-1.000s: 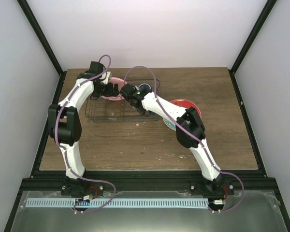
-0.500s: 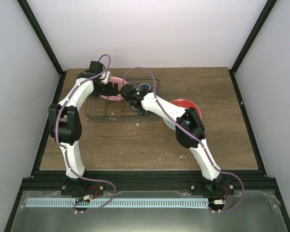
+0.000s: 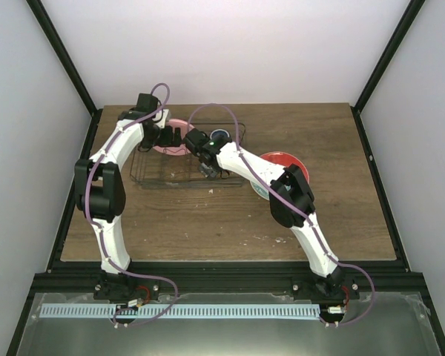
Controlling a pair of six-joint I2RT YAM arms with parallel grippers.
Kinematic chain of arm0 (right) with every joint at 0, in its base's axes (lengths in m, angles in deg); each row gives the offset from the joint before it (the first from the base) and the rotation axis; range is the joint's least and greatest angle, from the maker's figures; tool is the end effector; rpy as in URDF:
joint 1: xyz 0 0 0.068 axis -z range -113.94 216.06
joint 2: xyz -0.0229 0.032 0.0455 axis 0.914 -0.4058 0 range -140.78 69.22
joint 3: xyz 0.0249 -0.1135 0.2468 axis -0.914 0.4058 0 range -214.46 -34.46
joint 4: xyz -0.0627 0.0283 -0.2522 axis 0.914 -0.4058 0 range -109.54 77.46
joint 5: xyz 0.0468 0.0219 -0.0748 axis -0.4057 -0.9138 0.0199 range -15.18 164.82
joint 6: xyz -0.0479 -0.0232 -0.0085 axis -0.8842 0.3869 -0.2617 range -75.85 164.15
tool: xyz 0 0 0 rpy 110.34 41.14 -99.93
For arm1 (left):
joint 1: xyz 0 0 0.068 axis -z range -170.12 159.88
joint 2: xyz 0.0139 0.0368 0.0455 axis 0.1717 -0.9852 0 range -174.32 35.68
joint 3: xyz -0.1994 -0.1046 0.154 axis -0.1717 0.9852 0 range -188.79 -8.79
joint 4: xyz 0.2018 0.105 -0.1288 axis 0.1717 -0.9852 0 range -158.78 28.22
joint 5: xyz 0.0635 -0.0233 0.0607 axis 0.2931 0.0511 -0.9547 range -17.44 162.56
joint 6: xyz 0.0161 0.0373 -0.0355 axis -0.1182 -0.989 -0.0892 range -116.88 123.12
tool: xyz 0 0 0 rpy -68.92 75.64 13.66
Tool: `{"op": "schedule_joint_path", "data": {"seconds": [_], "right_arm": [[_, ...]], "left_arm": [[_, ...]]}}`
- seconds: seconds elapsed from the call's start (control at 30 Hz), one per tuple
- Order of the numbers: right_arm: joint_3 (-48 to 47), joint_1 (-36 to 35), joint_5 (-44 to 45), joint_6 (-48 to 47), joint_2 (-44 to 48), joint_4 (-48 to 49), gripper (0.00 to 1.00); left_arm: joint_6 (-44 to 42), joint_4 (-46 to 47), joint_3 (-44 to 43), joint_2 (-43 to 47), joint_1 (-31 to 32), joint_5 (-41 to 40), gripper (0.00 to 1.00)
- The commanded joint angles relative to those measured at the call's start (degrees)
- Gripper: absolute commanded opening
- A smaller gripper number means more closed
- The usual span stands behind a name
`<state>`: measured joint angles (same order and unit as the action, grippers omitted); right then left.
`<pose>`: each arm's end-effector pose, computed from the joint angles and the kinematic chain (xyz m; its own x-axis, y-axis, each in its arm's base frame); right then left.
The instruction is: Load the mixed dishes into the dish rack
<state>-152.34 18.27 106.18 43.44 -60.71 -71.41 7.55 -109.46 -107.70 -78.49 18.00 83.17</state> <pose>0.3333 0.3399 0.2248 -0.6284 -0.7087 -0.3208 -0.5261 0.6909 -0.4959 0.4246 -0.0672 0.2507 -0.8961 0.0511 -0.4409 0.1530 0.9680 -0.1987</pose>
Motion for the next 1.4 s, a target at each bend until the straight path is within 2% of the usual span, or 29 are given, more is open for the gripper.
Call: {"op": "schedule_joint_path", "data": {"seconds": [0.0,0.57,1.23,1.37], "right_arm": [[-0.4,-1.5,-3.7,-0.5,0.6,-1.2,1.0],[1.8,-1.7,-11.0,-0.7,4.7,-2.6,1.0],[1.4,-3.2,-14.6,0.4,6.7,-5.4,1.0],[1.1,-3.3,-13.0,1.3,6.6,-6.4,1.0]], "left_arm": [[-0.1,0.0,-1.5,-0.9,-0.4,0.4,1.0],[-0.2,-0.3,-1.9,-1.2,-0.4,0.3,1.0],[-0.7,-0.7,-3.3,-2.7,-0.4,0.8,1.0],[-0.8,-0.7,-3.3,-2.9,-0.4,0.9,1.0]]}}
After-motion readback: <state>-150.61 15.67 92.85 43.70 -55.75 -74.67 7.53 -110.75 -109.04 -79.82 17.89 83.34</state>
